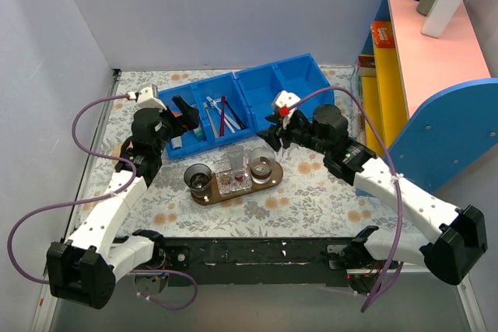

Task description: Prepare toiletry sets of a toothbrush and toothpaste on the tray

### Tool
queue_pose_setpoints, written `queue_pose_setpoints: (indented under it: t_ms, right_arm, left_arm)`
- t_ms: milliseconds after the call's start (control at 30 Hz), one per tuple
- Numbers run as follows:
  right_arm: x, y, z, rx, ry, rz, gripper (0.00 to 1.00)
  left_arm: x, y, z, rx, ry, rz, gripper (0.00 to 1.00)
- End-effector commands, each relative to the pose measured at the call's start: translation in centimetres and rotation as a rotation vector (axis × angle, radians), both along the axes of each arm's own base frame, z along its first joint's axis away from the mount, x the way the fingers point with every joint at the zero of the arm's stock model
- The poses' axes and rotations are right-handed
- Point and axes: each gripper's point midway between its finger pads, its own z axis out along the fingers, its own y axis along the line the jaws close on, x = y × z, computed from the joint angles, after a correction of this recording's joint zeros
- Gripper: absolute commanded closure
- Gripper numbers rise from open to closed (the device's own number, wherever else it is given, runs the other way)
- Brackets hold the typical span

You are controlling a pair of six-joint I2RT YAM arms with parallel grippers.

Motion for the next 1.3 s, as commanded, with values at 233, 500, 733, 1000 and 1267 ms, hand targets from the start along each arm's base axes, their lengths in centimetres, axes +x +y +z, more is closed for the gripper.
queue_pose_setpoints:
  t_ms: [233, 500, 733, 1000, 1267]
  right_arm:
    - [1.8, -5.1, 0.5, 0.083, 0.051, -0.211, 0.41]
    - [-1.0, -7.2, 1.6, 0.16, 0.075, -0.231, 0.43]
    - [-1.9, -10.2, 1.5, 0.125, 0.065, -0.324, 0.43]
    - [-3.4, -12.0, 0.7, 0.101, 0.057, -0.35, 0.43]
    - [-4.6, -13.2, 0.0, 0.069, 0.04, -0.352, 0.43]
  left_arm:
    - [1.2, 1.6, -2.6, -0.201, 0.176, 0.238, 0.07]
    - [3.4, 1.1, -3.1, -0.259, 0.234, 0.293, 0.32]
    - [4.6, 3.0, -5.3, -0.209, 0.317, 0.446, 0.32]
    - [5.8, 4.3, -7.5, -0.062, 0.396, 0.506, 0.32]
    - [6.8, 5.0, -9.9, 0.217, 0.501, 0.416, 0.41]
